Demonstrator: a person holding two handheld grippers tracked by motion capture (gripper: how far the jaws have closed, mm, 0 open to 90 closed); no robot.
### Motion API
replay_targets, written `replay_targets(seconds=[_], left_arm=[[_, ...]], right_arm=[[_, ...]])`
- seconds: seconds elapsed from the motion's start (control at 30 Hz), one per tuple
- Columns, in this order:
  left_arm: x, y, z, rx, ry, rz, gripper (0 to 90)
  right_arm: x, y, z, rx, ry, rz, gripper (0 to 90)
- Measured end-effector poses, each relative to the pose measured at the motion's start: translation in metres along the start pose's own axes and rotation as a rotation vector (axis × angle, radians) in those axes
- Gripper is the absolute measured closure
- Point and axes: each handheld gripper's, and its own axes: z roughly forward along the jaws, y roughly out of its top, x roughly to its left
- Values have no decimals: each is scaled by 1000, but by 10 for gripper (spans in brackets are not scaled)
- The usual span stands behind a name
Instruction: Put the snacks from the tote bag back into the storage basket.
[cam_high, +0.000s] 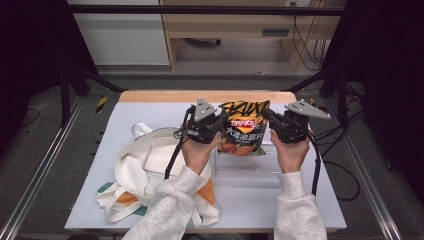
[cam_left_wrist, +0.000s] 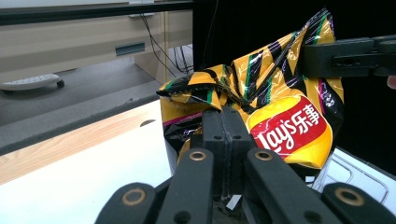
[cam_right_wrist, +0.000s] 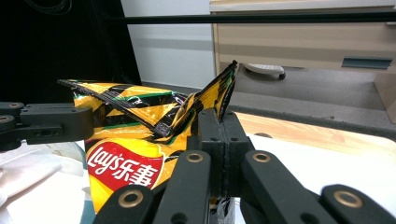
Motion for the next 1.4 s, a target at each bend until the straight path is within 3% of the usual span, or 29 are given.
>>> replay_targets(seconds=[1.0, 1.4], left_arm=[[9, -38, 21, 52, 49, -36, 900], [9, -41, 23, 63, 61, -26, 887]], right_arm=[[-2, -28, 33, 99, -29, -15, 898], [0, -32, 39, 105, -51, -49, 807]])
